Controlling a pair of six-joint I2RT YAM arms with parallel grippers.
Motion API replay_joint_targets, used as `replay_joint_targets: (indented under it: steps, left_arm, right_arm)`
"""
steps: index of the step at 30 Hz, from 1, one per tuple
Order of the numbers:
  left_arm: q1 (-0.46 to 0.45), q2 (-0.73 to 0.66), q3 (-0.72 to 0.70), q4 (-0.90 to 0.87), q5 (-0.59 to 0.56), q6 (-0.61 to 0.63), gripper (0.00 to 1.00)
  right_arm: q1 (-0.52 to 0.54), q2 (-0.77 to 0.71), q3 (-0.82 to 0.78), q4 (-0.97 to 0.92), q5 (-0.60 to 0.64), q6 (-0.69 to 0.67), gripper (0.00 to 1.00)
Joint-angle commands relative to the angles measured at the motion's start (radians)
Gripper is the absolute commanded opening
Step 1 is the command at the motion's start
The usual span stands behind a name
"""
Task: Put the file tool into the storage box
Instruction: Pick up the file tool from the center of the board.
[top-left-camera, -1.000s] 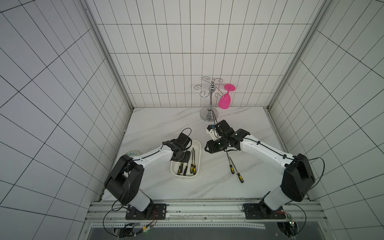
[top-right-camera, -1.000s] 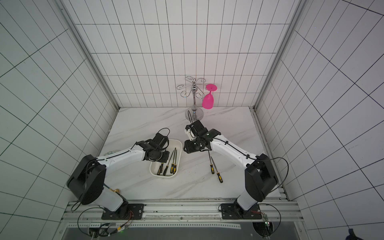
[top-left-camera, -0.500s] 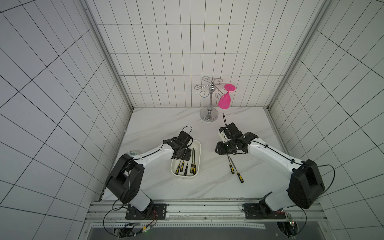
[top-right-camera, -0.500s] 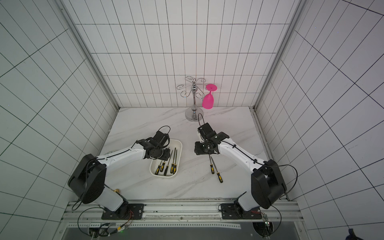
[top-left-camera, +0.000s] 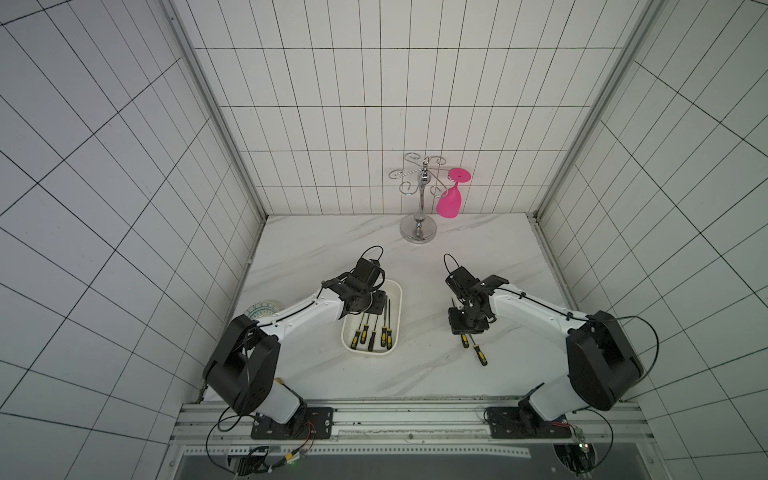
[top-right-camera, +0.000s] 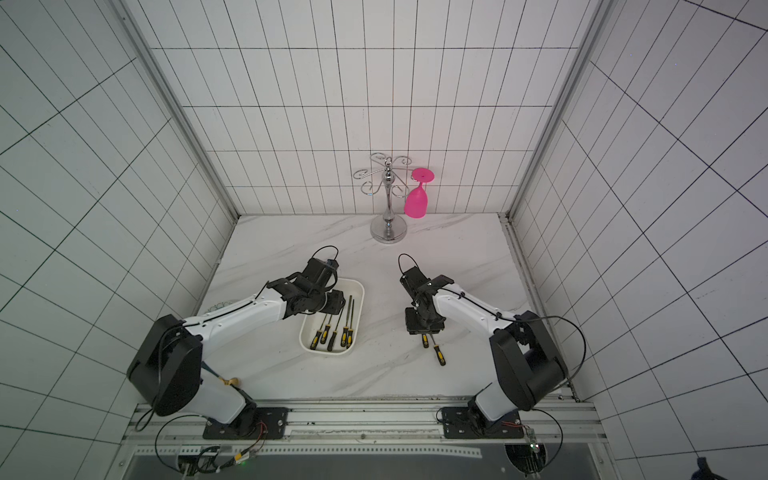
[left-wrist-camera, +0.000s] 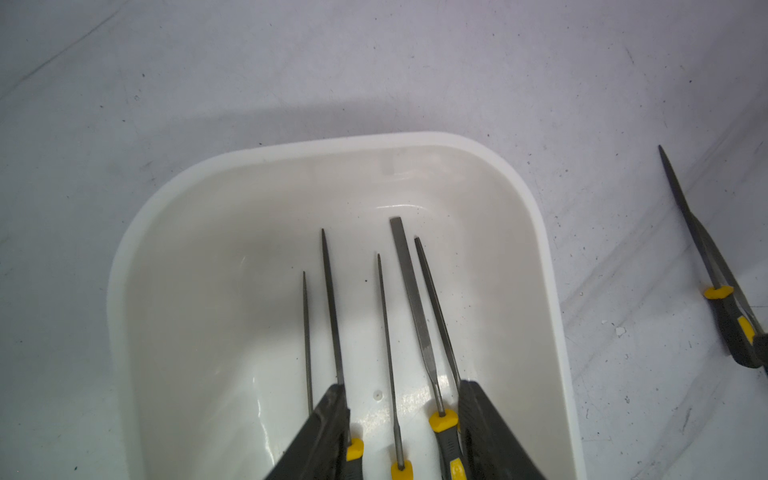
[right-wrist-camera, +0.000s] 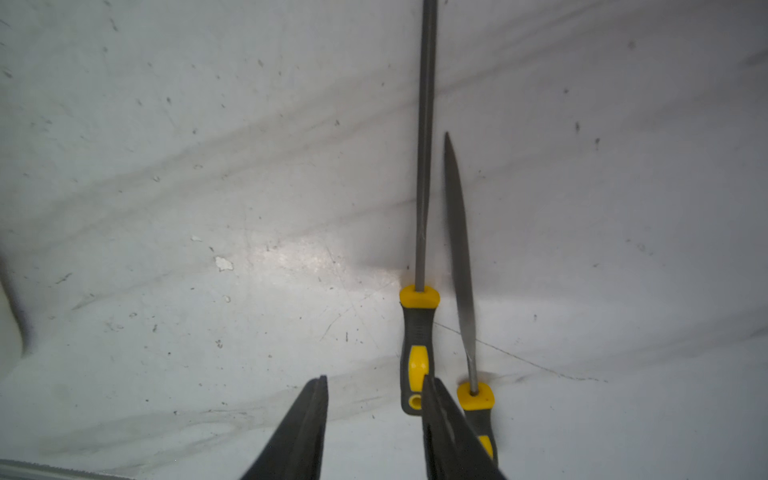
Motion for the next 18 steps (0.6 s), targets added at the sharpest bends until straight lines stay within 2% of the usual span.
replay_joint_targets:
  steps: [1,8,12,18]
  left_arm:
    - [-0.002,0.002,0.007,0.029,0.011,-0.007,0.46]
    - [-0.002,0.011,0.009,0.029,0.016,-0.01,0.46]
    - [-0.002,0.006,0.009,0.029,0.012,-0.011,0.46]
    - [0.012,-0.017,0.002,0.051,0.028,-0.026,0.57]
  right_arm:
    - [-0.002,0.018,-0.047,-0.033,0.022,0.014,0.42]
    - [0.003,0.057,-0.094,0.012,0.017,0.018,0.41]
    - [0.009,0.09,-0.097,0.042,0.006,0.013,0.38]
    - [0.027,0.148,-0.043,0.07,-0.006,-0.011,0.17]
